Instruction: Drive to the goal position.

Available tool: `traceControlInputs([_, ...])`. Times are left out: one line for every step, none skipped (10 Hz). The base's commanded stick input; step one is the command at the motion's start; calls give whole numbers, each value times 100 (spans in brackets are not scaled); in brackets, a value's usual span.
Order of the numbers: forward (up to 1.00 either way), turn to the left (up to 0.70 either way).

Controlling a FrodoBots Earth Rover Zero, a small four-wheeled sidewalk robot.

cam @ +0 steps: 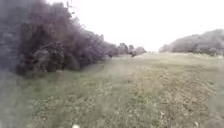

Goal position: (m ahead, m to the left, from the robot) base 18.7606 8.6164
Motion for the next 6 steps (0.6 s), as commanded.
traceControlInputs([70, -1])
traceControlInputs([70, 0])
traceControlInputs([70, -12])
traceControlInputs([70, -8])
traceControlInputs([70, -2])
traceControlInputs([70, -8])
